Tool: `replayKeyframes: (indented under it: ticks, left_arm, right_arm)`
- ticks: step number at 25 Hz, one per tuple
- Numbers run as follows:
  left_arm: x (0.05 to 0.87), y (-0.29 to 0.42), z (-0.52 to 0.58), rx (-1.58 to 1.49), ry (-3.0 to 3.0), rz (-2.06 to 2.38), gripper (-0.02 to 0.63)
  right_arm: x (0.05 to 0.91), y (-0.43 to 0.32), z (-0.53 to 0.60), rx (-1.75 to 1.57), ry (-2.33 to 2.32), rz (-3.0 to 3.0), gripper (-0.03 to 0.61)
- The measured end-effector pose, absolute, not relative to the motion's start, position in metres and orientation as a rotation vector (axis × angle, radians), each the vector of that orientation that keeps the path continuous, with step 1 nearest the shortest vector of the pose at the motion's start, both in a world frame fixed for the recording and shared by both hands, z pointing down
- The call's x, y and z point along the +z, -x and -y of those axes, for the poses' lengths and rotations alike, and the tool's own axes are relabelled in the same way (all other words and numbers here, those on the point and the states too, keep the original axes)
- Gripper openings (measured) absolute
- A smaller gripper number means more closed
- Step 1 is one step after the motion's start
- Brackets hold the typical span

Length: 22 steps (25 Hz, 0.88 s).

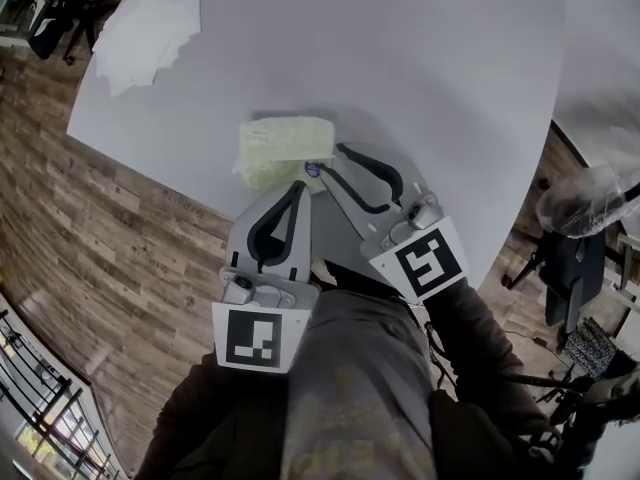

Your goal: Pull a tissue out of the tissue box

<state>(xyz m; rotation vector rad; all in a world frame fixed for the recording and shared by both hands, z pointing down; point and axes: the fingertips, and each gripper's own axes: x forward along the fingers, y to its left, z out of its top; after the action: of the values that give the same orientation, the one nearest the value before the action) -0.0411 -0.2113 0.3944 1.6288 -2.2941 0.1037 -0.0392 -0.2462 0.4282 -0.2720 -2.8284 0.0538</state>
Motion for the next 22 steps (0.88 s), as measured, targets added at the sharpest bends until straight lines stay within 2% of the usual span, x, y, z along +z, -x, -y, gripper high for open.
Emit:
replayKeyframes:
  ticks: [4, 7, 14, 22]
  left_arm:
    - [0.402, 0.048, 0.211, 0.096, -1.592, 2.304, -0.002]
    - [0.406, 0.052, 0.214, 0.096, -1.573, 2.313, -0.002]
    - [0.397, 0.054, 0.212, 0.072, -1.558, 2.339, -0.002]
    - [0.313, 0.061, 0.209, 0.020, -1.663, 2.413, -0.002]
  right_arm:
    - [0.441, 0.049, 0.245, -0.014, 0.306, 2.810, 0.086]
    - [0.443, 0.052, 0.245, -0.060, 0.330, 2.805, 0.003]
    - [0.403, 0.052, 0.236, 0.021, 0.361, 2.861, 0.003]
    - [0.288, 0.056, 0.230, 0.107, 0.287, 2.974, 0.003]
